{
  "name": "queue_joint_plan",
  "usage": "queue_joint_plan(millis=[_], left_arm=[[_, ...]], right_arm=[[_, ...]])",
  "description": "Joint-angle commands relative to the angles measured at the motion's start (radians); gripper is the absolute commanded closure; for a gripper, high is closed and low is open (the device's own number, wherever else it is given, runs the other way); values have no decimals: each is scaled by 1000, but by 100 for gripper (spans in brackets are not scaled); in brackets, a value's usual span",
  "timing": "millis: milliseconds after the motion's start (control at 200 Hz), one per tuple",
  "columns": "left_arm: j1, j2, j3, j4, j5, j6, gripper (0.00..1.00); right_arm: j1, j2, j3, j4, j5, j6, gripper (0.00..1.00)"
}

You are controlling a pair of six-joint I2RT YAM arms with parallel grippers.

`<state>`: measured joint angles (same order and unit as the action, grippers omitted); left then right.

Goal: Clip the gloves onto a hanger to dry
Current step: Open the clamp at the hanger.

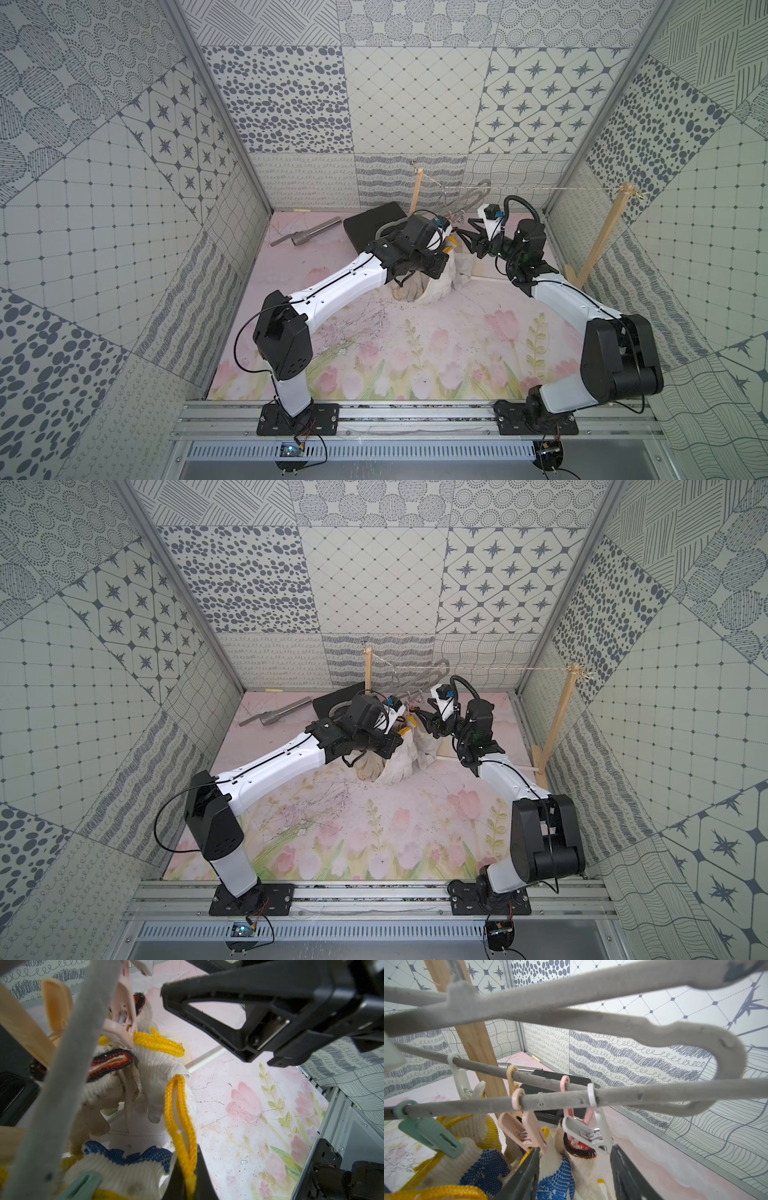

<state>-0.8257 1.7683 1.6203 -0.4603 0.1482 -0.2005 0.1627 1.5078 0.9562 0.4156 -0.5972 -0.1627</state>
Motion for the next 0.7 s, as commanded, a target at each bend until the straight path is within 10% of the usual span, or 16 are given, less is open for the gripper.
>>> queue_joint_plan(millis=[0,695], left_arm=[[-3,-20,-7,7,25,14,100],[-3,-60,-65,58,57,20,100]], right_arm=[[18,27,12,100,10,-57,41],[58,90,44,201,128,-106,51]])
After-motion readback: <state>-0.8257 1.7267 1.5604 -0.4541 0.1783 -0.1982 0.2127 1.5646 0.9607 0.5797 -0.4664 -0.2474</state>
